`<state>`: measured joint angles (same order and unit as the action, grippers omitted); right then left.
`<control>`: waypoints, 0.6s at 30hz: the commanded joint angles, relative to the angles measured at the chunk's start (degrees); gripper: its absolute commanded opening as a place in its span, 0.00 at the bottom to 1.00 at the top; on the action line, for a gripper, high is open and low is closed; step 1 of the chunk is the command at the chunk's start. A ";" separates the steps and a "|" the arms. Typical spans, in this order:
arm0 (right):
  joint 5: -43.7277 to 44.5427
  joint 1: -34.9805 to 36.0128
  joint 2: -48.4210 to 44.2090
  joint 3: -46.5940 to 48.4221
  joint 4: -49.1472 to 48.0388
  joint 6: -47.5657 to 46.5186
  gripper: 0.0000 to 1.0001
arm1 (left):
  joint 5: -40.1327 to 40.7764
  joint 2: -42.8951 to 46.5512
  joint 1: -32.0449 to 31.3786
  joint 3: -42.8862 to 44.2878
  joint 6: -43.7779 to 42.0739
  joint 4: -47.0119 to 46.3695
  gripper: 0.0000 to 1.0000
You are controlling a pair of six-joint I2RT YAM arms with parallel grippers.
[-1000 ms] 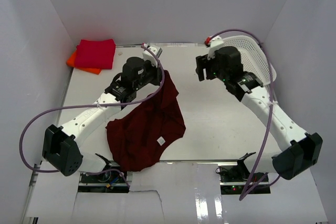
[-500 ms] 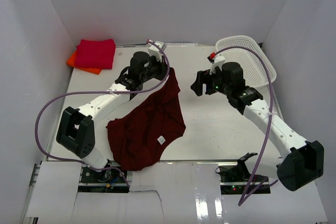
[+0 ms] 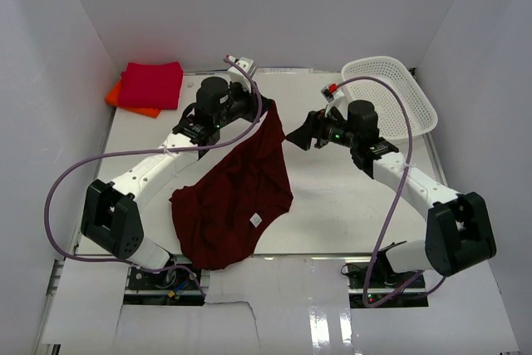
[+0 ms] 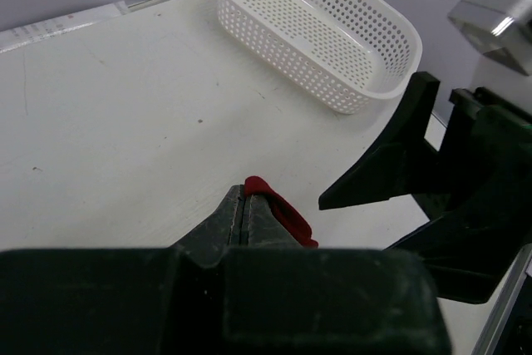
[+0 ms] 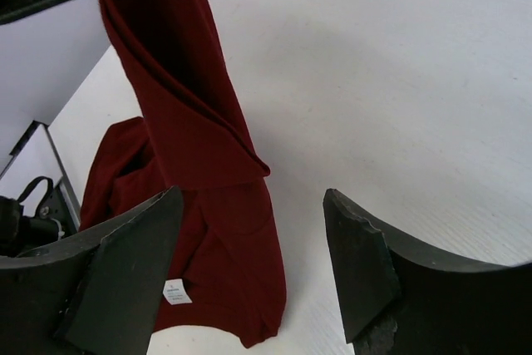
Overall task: Fold and stack the t-shirts
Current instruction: Flatten out the tshirt
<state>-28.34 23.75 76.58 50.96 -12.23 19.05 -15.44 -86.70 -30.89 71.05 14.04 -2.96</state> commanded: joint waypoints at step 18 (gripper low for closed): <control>-14.29 -0.19 9.20 -2.44 -23.71 8.72 0.66 | -3.63 3.82 1.80 4.19 0.98 0.76 0.00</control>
<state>-40.84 23.75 85.21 49.60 -30.37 26.74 -17.39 -86.41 -29.74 72.18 14.26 -1.23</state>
